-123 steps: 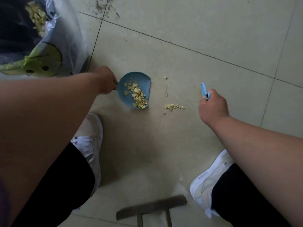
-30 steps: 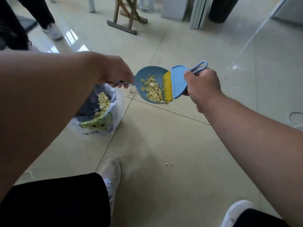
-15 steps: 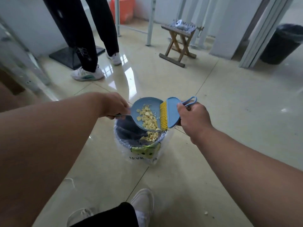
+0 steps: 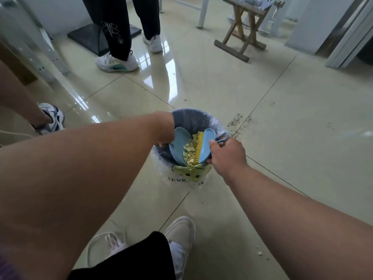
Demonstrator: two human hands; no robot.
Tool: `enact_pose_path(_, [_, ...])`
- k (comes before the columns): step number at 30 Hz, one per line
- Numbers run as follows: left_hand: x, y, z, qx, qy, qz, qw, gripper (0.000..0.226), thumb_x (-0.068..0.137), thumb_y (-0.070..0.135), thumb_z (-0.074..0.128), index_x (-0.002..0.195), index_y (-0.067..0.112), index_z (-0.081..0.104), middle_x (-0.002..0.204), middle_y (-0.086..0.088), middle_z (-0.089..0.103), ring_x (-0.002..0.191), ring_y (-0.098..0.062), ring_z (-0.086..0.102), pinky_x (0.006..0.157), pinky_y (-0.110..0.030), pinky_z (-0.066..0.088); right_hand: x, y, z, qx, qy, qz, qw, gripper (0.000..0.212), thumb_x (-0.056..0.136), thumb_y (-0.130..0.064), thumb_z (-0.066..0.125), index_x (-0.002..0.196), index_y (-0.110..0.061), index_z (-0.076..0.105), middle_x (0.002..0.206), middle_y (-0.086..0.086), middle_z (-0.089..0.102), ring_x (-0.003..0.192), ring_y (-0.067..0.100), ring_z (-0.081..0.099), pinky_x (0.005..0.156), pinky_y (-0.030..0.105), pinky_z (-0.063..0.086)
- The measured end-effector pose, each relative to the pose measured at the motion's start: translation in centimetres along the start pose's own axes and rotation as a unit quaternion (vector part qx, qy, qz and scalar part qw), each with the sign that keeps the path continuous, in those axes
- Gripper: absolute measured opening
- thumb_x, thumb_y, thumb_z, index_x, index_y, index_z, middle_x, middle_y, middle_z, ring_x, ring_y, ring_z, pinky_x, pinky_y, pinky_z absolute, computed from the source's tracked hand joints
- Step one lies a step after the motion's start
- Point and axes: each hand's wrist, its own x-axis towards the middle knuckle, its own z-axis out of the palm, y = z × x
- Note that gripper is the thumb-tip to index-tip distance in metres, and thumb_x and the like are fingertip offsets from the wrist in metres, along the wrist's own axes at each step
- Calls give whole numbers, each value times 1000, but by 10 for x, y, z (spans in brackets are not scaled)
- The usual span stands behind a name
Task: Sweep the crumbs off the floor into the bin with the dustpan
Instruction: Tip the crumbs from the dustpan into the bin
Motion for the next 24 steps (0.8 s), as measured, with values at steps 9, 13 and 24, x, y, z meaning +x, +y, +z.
enact_pose_path(9, [-6,10,-14,65,131,81,986,7,92,13,66,94,10,61,78,-2,55,82,-25,59,78,-36,55,-4,-1,-15,10,8,-27,1000,21,80,-48,58,81,-27,61,88,-2,75,82,24,76,76,47,65])
enact_pose_path(13, [-15,17,-35,69,165,77,981,24,86,8,67,74,13,47,72,-2,49,72,-26,58,68,-37,54,-9,-2,-26,38,18,-31,999,17,81,-46,60,78,-30,61,87,-2,76,84,24,76,77,49,65])
enact_pose_path(24, [-28,38,-70,167,88,89,978,37,82,13,84,61,13,53,67,-4,57,80,-26,63,79,-33,55,-11,-42,-24,414,-16,137,900,17,98,-15,68,113,-7,65,104,18,76,80,26,79,69,37,65])
